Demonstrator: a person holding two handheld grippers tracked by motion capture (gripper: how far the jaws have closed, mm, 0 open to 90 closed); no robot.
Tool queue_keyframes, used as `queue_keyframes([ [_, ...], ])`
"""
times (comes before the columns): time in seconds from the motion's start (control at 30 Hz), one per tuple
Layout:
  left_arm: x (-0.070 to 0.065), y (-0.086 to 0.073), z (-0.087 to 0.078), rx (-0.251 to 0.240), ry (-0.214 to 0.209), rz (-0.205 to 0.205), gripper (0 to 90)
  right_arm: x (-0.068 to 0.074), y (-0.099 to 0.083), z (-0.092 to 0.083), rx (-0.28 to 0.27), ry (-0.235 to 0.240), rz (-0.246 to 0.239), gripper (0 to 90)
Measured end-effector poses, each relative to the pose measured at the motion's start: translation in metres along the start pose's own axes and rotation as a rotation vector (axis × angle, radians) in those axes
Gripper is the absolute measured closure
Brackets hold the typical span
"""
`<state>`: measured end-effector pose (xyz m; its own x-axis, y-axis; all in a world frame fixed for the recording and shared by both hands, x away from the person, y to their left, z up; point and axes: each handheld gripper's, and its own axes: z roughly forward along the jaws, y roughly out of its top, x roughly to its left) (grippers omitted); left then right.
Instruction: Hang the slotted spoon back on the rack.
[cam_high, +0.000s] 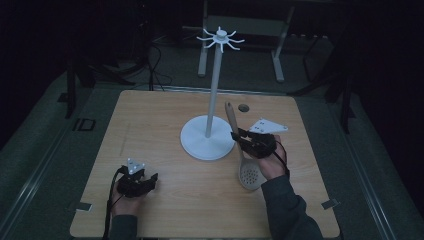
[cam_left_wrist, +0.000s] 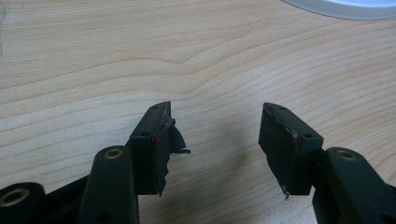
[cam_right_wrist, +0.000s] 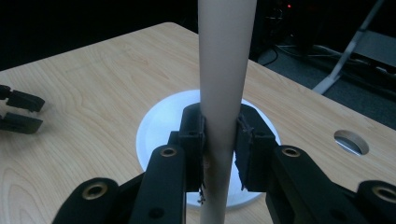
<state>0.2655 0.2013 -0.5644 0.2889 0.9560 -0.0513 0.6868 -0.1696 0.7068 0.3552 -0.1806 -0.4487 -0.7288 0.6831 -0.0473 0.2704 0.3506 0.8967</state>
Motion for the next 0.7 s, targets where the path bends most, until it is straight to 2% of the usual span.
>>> queue_keyframes([
  [0.7, 0.000, 0.000, 0.000, -0.003, 0.000, -0.001, 44.8, -0.009, 0.020, -0.006, -0.092, -0.005, -0.011, 74.4],
])
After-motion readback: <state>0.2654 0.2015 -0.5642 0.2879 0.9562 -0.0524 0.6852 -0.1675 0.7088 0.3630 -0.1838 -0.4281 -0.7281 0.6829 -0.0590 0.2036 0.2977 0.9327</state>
